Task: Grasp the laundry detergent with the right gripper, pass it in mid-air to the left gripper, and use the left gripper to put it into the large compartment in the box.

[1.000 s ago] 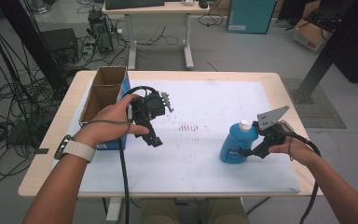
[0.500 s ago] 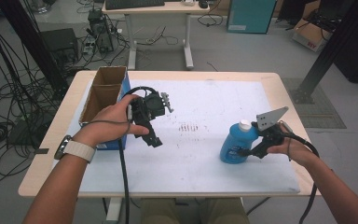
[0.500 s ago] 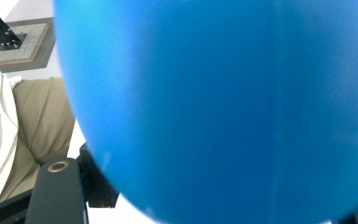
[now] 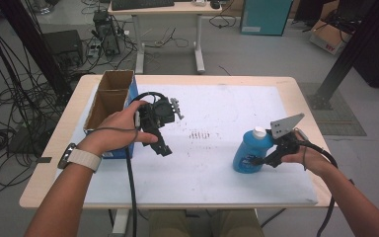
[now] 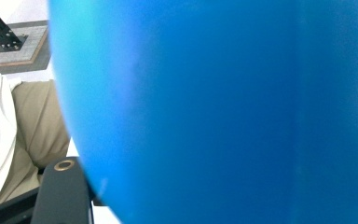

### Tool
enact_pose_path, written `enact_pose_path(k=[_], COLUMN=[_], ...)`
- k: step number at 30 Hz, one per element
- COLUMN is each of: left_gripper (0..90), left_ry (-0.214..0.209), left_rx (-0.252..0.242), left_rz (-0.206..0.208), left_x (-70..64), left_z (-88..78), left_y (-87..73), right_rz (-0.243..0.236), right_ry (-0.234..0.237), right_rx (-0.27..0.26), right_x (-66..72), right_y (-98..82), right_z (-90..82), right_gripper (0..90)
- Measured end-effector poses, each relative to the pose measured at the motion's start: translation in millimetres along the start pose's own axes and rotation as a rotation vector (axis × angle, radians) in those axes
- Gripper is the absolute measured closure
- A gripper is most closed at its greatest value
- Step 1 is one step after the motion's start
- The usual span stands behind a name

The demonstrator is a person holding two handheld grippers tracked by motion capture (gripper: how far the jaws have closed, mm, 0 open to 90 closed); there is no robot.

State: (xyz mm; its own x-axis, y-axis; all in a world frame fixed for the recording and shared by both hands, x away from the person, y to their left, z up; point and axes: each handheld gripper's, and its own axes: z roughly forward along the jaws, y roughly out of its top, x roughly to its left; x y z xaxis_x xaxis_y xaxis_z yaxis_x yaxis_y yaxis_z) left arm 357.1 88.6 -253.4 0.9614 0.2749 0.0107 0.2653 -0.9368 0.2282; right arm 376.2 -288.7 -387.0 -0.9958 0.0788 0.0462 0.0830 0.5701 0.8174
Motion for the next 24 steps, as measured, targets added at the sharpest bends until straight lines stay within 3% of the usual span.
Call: enact_pose_path(k=[24], left_gripper=[8.4], left_ry=[0.004], left_rx=[-0.002], left_rz=[-0.002], left_x=[-0.5], left_z=[0.1], left_y=[-0.8], right_rz=[0.001], right_ry=[-0.002], right_rx=[-0.034], right_x=[0.8], right_y=[-3.6], right_z=[2.6], right_gripper=[33.9])
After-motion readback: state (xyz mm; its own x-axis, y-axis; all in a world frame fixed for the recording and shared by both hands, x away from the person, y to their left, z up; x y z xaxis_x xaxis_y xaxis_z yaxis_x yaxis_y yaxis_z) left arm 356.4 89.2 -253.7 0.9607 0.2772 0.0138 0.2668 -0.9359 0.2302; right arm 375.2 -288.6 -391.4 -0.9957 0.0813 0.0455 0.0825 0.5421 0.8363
